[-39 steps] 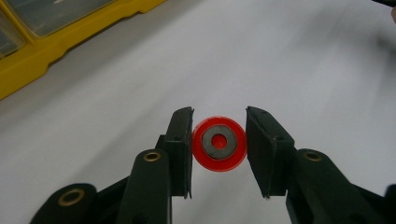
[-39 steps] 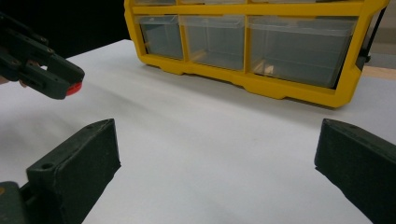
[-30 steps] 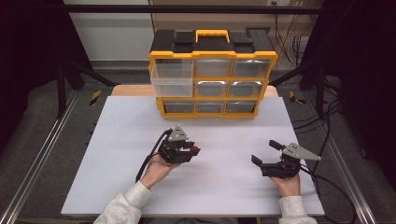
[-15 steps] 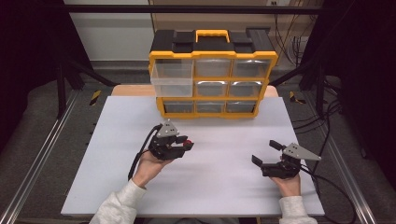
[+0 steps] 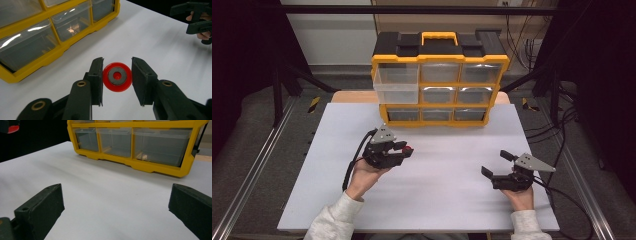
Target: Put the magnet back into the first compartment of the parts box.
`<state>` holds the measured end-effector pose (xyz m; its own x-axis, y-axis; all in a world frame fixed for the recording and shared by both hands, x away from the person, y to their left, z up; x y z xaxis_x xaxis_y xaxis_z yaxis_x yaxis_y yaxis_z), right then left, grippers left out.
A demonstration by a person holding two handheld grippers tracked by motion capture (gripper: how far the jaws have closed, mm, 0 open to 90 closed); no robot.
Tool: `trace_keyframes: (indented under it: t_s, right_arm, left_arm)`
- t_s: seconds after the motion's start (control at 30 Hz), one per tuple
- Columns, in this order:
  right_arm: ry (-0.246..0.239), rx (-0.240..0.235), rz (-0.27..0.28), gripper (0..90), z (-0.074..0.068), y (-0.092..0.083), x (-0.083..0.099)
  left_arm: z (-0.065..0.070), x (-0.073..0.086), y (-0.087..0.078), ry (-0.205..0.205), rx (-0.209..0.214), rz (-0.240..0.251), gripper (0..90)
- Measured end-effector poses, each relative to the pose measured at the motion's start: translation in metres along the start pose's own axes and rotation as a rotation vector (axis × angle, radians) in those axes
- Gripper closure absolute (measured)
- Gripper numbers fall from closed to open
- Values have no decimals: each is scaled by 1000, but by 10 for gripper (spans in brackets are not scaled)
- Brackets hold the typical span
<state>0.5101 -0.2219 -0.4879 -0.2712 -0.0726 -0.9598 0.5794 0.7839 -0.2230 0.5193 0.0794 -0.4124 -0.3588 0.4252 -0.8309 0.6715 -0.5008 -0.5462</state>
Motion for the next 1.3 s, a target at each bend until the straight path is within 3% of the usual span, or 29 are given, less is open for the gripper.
trace_keyframes:
  t_s: [0.97,1.3]
  right_arm:
    - [0,4,2,3,1,-1,-1]
    - [2,4,2,3,1,-1,-1]
  left_arm:
    - [-24,-16,-25,-13,-41,30,623]
    - [-36,-29,-37,-41,-47,76,623]
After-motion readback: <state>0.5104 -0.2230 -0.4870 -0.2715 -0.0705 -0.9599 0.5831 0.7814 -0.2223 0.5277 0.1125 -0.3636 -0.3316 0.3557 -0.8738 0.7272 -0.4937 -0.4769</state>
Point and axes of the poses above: each handheld gripper's, and its own axes: y roughly forward along the jaws, x roughly out of its underside, z roughly to its right, the point moved 9 cm from there along y, roughly forward along the jaws, and after that the axes turned 13 degrees about -x, right-handed, at the moved point
